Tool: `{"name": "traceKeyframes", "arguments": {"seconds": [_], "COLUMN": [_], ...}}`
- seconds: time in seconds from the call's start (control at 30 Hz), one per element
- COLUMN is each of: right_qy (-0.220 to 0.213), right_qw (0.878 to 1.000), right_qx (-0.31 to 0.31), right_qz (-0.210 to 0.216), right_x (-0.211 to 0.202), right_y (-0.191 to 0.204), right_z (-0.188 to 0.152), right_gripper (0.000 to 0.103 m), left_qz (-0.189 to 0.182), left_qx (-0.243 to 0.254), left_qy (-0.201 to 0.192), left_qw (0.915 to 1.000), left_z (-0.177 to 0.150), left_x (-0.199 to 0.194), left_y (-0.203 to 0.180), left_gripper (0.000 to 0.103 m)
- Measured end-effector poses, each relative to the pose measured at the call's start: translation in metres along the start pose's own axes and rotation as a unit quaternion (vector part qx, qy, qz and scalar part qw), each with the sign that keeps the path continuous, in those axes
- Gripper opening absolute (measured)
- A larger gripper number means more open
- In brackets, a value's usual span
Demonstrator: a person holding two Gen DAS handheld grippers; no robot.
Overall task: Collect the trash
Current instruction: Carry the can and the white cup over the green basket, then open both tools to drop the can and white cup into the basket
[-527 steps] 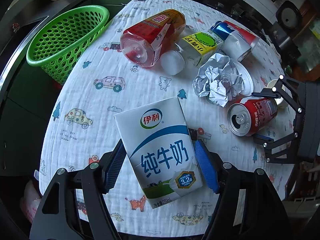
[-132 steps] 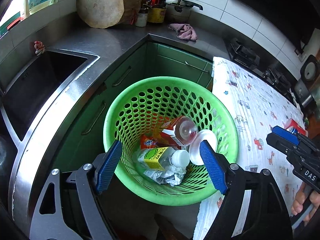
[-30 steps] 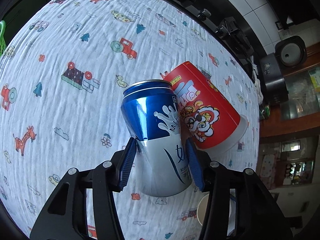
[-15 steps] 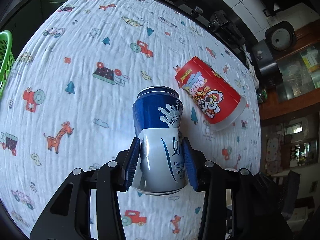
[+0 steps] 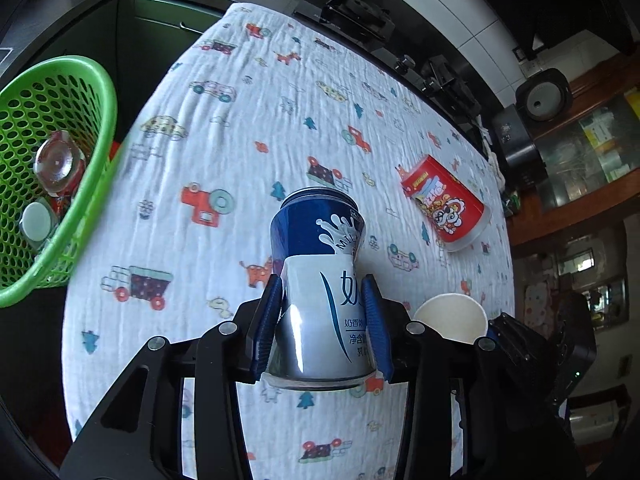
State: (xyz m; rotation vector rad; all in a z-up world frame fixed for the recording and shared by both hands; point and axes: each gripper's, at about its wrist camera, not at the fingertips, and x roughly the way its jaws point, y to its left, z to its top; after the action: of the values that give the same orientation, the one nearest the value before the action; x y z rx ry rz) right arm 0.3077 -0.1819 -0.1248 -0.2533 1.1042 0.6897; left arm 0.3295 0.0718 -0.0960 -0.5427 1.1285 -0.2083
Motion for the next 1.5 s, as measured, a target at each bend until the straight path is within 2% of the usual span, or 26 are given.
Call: {"name": "traceKeyframes", "arguments": {"seconds": [0.27,0.5,0.67,0.77,1.0,1.13,1.2,1.23,1.33,1.4,1.5], "right_qy": [-0.027,-0.055,-0.068,-0.067,-0.054,-0.05,-0.049,-0.048,-0.05,-0.055,-0.056], "right_qw": [0.999,0.996,0.995,0.994,0.992,0.992,0.992,0.991,0.991,0.991,0.991], "right_qx": [-0.011,-0.002,0.005,0.015,0.037,0.038,0.042,0.043,0.043,0.044,0.041], "right_qz": [0.028,0.066,0.079,0.089,0.108,0.107,0.112,0.114,0.115,0.118,0.118], "right_x": [0.018,0.04,0.061,0.075,0.108,0.12,0.125,0.126,0.128,0.128,0.125], "right_y": [0.07,0.135,0.173,0.19,0.215,0.228,0.231,0.233,0.237,0.238,0.239], "right_z": [0.067,0.133,0.173,0.193,0.219,0.23,0.233,0.234,0.236,0.236,0.234], "right_gripper": [0.066,0.066,0.066,0.066,0.067,0.067,0.068,0.068,0.077,0.078,0.078], "left_qz": [0.015,0.074,0.097,0.097,0.097,0.097,0.099,0.1,0.103,0.102,0.103], "left_qx": [-0.013,-0.049,-0.084,-0.102,-0.126,-0.135,-0.138,-0.138,-0.144,-0.15,-0.153], "left_qy": [-0.048,-0.087,-0.091,-0.084,-0.072,-0.068,-0.069,-0.072,-0.076,-0.08,-0.086], "left_qw": [0.9987,0.9923,0.9875,0.9865,0.9846,0.9837,0.9831,0.9827,0.9812,0.9802,0.9791], "left_z": [0.021,0.049,0.064,0.068,0.06,0.053,0.05,0.048,0.044,0.041,0.038], "left_x": [-0.067,-0.11,-0.116,-0.114,-0.107,-0.108,-0.11,-0.112,-0.117,-0.122,-0.128], "left_y": [0.073,0.159,0.217,0.244,0.271,0.28,0.283,0.284,0.287,0.29,0.289], "left_gripper": [0.04,0.039,0.032,0.015,0.015,0.027,0.041,0.043,0.051,0.059,0.061]}}
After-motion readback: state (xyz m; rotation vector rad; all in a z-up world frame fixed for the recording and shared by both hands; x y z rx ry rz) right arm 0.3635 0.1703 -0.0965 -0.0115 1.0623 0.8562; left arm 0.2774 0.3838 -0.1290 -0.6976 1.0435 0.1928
